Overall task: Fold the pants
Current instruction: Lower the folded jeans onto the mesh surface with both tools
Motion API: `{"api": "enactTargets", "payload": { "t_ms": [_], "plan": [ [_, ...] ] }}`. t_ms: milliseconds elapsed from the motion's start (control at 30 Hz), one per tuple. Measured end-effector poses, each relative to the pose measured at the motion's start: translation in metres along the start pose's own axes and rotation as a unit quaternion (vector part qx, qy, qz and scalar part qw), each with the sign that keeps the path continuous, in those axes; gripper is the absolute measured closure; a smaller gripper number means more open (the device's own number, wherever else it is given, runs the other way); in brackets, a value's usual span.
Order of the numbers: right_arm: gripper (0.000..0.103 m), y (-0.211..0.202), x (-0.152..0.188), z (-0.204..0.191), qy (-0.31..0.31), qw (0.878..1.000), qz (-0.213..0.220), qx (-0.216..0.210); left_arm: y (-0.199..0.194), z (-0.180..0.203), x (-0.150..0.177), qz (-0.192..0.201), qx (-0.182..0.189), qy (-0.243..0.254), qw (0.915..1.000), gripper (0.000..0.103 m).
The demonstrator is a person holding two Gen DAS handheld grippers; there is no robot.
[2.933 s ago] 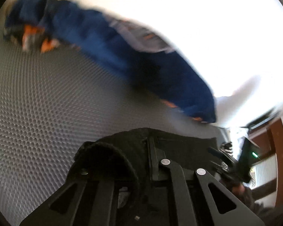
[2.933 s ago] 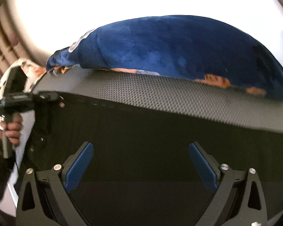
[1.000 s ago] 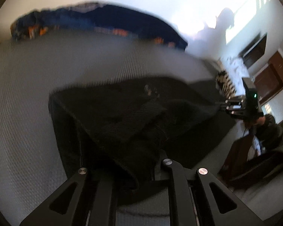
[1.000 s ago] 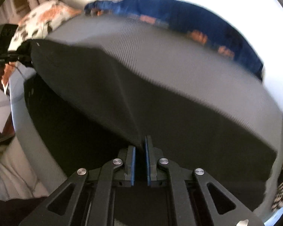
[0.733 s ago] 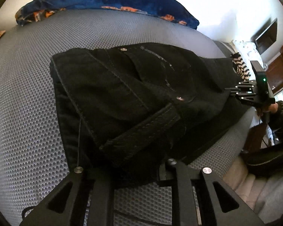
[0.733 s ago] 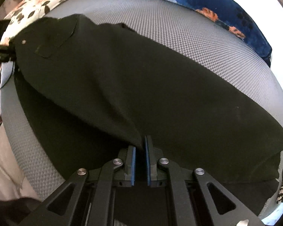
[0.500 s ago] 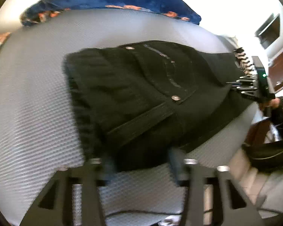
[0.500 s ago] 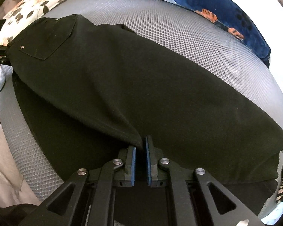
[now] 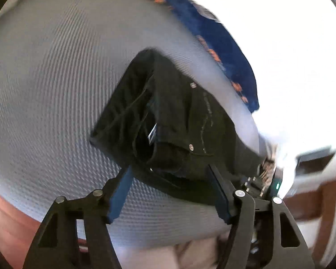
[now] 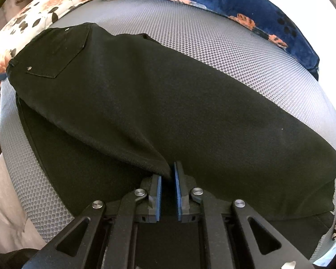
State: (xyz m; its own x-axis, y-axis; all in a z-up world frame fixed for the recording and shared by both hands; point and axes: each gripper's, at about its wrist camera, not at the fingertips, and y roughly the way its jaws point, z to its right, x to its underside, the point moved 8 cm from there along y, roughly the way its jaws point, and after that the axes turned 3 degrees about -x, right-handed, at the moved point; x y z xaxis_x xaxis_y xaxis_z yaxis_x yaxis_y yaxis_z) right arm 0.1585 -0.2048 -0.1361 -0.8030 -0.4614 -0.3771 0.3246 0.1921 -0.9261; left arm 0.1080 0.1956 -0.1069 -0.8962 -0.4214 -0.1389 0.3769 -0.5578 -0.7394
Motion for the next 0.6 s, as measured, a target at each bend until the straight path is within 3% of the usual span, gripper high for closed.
{"api": "enactTargets", "payload": {
  "t_ms": [33, 167, 200, 233, 267, 300, 467, 600],
  "plan": [
    [0.092, -0.001, 0.0, 0.0, 0.0, 1.0, 0.001, -0.001, 0.007, -0.003, 0.0, -0.002, 0.001, -0.016, 0.9999, 0.046],
    [0.092, 0.001, -0.001, 0.002, -0.002, 1.0, 0.003, 0.001, 0.018, -0.004, -0.009, 0.011, 0.0, -0.049, 0.9987, 0.047],
    [0.092, 0.0, -0.001, 0.002, -0.001, 1.0, 0.003, 0.002, 0.019, -0.003, -0.011, 0.012, -0.001, -0.051, 0.9986, 0.052],
    [0.092, -0.001, 0.0, 0.001, -0.001, 1.0, 0.004, 0.002, 0.022, -0.001, -0.015, 0.015, -0.001, -0.05, 0.9986, 0.071],
    [0.092, -0.001, 0.0, 0.001, 0.001, 1.0, 0.004, 0.002, 0.022, 0.001, -0.019, 0.017, -0.001, -0.047, 0.9988, 0.08],
    [0.092, -0.001, 0.001, 0.002, 0.004, 1.0, 0.005, 0.001, 0.023, 0.004, -0.022, 0.014, -0.006, -0.044, 0.9989, 0.082],
    [0.093, -0.017, 0.002, 0.003, 0.016, 1.0, 0.02, 0.017, 0.012, 0.037, -0.044, 0.022, -0.021, 0.028, 0.9992, 0.086],
    [0.093, -0.044, 0.009, -0.006, 0.014, 0.999, 0.037, 0.016, -0.009, 0.061, -0.066, 0.039, -0.021, 0.106, 0.9934, 0.085]
  ]
}}
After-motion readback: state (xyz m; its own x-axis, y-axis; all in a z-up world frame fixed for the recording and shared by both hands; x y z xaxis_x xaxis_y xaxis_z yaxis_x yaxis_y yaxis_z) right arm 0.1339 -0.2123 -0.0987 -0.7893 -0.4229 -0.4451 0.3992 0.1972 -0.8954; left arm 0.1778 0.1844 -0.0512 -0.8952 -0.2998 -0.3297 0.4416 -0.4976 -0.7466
